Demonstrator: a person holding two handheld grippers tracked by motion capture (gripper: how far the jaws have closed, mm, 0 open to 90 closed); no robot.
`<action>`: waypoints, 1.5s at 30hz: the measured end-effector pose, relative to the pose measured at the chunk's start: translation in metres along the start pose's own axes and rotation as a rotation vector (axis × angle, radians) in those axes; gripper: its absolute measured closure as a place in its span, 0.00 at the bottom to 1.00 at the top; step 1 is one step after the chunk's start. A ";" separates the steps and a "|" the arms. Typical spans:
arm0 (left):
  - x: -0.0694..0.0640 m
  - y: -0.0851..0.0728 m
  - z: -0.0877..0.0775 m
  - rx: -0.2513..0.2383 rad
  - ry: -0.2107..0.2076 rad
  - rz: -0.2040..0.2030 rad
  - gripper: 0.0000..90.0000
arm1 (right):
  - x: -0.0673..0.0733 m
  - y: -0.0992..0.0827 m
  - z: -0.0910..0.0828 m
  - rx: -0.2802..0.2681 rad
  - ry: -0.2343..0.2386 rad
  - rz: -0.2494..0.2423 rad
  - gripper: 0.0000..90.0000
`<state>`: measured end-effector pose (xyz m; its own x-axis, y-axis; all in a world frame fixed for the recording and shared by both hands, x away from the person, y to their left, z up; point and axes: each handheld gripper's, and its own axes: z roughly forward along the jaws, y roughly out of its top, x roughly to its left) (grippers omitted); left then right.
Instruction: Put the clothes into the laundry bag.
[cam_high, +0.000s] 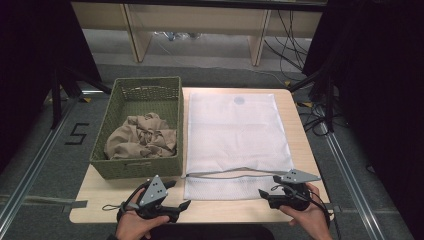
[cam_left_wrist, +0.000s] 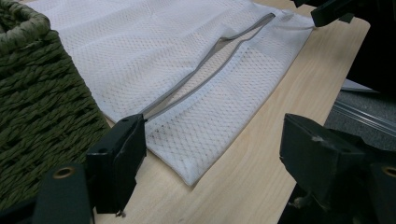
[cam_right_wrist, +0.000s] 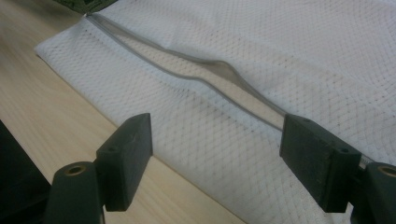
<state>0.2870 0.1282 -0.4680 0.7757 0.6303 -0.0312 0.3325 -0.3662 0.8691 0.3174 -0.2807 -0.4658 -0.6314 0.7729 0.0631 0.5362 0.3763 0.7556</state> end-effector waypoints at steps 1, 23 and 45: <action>-0.001 0.000 0.001 -0.002 -0.001 -0.008 0.25 | 0.000 0.000 0.000 0.002 -0.003 -0.002 0.30; -0.001 0.000 0.002 0.013 0.005 -0.022 0.25 | -0.005 0.005 0.008 0.028 -0.020 -0.064 0.26; 0.003 0.000 0.004 0.042 0.013 -0.001 0.25 | -0.027 0.052 0.082 0.239 -0.134 -0.324 0.27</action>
<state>0.2918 0.1273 -0.4706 0.7683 0.6396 -0.0249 0.3556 -0.3942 0.8474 0.4083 -0.2405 -0.4819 -0.7186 0.6488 -0.2504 0.4467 0.7066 0.5487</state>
